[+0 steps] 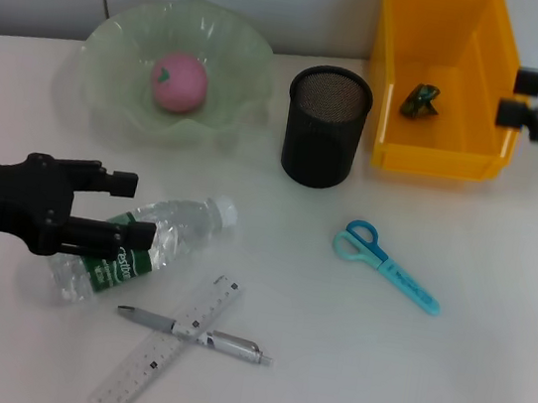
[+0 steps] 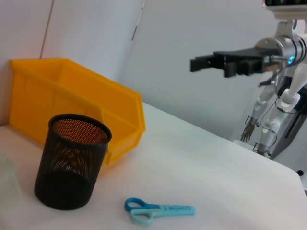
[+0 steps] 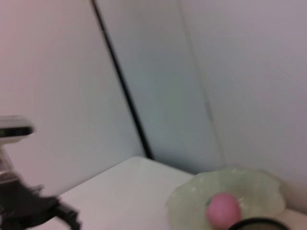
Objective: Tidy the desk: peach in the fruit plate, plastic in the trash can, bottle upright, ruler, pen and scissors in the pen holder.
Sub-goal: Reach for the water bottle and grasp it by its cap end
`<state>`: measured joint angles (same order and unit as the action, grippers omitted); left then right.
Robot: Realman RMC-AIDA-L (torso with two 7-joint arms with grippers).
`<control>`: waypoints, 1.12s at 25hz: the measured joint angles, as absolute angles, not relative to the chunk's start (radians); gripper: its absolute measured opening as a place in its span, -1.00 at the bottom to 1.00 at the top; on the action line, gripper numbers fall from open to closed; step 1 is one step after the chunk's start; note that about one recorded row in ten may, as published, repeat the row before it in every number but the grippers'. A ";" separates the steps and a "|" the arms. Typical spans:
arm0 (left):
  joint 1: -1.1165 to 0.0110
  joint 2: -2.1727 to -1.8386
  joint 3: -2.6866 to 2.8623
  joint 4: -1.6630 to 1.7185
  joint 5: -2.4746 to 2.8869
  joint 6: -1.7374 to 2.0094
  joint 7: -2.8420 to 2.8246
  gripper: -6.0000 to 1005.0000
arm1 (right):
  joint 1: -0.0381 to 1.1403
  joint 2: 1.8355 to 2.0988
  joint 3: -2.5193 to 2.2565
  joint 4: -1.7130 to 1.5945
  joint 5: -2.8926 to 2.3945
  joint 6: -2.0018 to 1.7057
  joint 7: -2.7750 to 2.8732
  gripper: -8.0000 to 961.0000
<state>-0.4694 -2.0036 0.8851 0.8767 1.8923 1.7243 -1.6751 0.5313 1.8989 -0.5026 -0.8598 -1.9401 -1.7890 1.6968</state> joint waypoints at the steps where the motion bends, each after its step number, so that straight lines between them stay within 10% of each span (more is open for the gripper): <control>1: -0.470 -2.004 0.885 0.877 1.892 1.724 -1.675 0.68 | 0.527 1.893 -0.503 -0.846 -1.943 -1.802 1.684 0.59; 28: -0.492 -2.019 0.885 0.881 1.890 1.727 -1.676 0.68 | 0.508 1.903 -0.601 -0.790 -2.086 -1.869 1.606 0.58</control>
<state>-0.4923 -2.0188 0.8851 0.8807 1.8897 1.7273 -1.6756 0.5077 1.9033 -0.6009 -0.7904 -2.0858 -1.8693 1.6056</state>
